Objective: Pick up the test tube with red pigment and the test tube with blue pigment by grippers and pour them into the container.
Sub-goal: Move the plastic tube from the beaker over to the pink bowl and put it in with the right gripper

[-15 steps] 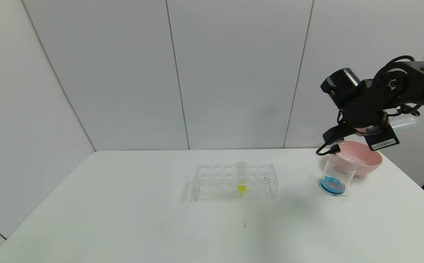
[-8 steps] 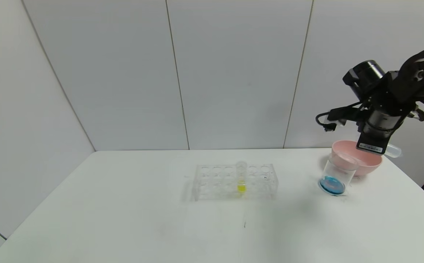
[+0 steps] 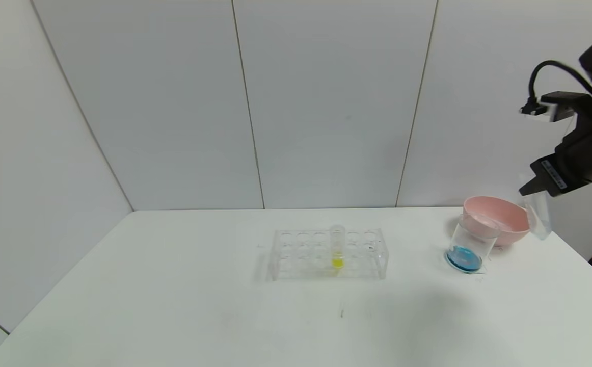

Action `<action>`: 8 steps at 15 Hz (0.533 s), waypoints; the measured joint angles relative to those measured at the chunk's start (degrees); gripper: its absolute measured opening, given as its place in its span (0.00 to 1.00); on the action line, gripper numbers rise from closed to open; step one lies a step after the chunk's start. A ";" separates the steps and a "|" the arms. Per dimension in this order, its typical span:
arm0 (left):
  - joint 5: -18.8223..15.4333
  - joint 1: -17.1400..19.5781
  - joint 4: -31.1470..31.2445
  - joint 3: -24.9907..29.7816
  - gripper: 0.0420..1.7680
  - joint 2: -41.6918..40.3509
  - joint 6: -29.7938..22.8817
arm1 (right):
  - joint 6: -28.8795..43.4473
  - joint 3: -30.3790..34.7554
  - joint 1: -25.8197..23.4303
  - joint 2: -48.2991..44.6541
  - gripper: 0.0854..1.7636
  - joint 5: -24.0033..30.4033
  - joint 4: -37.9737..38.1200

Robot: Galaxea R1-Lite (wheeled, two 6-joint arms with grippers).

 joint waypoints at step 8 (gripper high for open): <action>0.00 0.00 0.00 0.00 1.00 0.00 0.00 | 11.37 29.88 -8.25 -9.12 0.24 2.82 -45.98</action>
